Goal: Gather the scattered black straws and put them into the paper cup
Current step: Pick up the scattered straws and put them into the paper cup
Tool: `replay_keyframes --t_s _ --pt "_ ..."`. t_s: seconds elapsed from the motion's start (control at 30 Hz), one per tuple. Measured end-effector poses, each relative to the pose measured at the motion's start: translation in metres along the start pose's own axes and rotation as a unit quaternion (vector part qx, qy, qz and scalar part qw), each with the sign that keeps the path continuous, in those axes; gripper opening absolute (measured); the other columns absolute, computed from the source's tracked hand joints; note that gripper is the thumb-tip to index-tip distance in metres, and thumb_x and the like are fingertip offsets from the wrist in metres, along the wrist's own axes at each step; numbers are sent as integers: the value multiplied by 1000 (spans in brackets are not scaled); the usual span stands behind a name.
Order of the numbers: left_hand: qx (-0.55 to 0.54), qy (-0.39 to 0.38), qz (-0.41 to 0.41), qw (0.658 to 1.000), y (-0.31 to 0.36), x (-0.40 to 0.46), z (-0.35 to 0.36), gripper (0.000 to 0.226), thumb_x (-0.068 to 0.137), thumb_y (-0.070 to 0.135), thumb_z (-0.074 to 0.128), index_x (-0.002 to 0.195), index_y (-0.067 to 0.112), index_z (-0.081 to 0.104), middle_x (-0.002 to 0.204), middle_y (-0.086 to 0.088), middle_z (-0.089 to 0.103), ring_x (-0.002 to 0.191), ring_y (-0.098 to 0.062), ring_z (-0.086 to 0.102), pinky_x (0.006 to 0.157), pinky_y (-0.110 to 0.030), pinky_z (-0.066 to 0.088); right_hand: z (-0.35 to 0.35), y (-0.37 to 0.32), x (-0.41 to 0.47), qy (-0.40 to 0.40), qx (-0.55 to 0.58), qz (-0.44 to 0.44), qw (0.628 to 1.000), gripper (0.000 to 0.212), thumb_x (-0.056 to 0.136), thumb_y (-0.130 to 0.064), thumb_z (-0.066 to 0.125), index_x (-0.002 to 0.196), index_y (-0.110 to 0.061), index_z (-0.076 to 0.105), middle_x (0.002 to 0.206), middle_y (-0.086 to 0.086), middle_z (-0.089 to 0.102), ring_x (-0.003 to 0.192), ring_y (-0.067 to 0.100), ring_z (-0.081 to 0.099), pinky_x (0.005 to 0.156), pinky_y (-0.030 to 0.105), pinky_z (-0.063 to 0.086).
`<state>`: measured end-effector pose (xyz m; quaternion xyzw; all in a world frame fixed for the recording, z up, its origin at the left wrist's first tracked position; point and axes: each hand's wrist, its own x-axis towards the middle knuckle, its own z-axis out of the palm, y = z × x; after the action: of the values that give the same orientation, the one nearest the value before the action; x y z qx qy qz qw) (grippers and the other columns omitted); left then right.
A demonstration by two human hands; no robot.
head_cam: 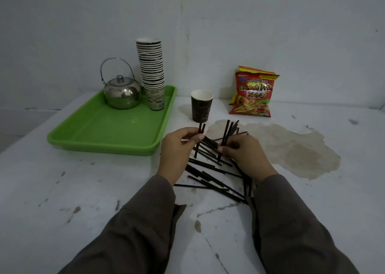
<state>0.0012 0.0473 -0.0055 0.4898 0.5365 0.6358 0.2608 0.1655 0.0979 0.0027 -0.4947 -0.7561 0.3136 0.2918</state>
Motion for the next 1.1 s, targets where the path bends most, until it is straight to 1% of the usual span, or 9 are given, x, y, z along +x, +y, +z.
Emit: replay_keyframes --t_s 0.1,0.23,0.33,0.53,0.63,0.73,0.87,1.0,1.1 --pt "4 6 -11 1000 1 7 -4 15 77 15 70 86 27 70 78 10 70 70 1 63 69 -12 52 -3 -4 5 14 34 11 999 11 80 -22 70 73 -14 70 70 1 70 61 6 61 57 14 45" --pt "-28 27 -23 999 14 37 -5 21 77 9 69 98 10 69 86 -4 70 75 -11 65 66 -12 54 -14 -22 28 11 46 12 999 9 80 -21 70 76 -13 71 69 3 69 52 4 59 52 14 47" --pt "-25 44 -3 999 32 75 2 25 77 8 69 101 4 68 88 -5 68 68 -1 62 59 -10 51 -27 -41 62 21 40 -4 999 14 82 -20 68 80 -7 69 69 4 68 58 9 61 61 20 51" --pt "16 57 36 998 56 148 14 20 78 13 69 98 9 70 77 0 69 57 4 60 50 -11 48 -39 -71 137 86 23 -30 996 17 83 -15 67 94 -2 70 79 8 68 55 5 58 50 10 46" --pt "47 56 39 997 49 170 17 17 77 14 69 94 11 72 73 2 68 57 4 60 49 -9 46 -32 -70 164 87 -3 -17 996 20 83 -15 68 97 -1 69 86 10 70 58 6 58 60 18 51" --pt "93 45 26 994 35 182 21 22 75 18 72 95 9 72 81 -1 69 69 -4 62 64 -13 49 -23 -65 180 68 -41 1 997 22 83 -18 68 96 0 69 92 16 71 71 17 62 77 33 56" --pt "148 25 6 989 15 186 26 24 74 22 74 96 10 72 92 -4 72 80 -10 63 76 -21 47 -14 -61 189 47 -64 11 997 28 82 -22 69 98 1 70 95 19 71 85 27 66 84 38 54" --pt "203 -1 -26 979 4 183 27 32 72 26 75 100 11 71 99 -8 73 92 -18 66 88 -36 53 -13 -60 188 41 -47 5 998 41 81 -22 70 117 -1 63 109 18 69 97 27 66 90 39 53" --pt "217 -13 -24 976 6 179 25 41 73 30 75 107 10 67 103 -7 72 99 -19 64 93 -37 49 -14 -60 184 44 -54 -15 997 59 82 -21 69 134 -6 47 129 13 58 109 27 61 97 40 48"
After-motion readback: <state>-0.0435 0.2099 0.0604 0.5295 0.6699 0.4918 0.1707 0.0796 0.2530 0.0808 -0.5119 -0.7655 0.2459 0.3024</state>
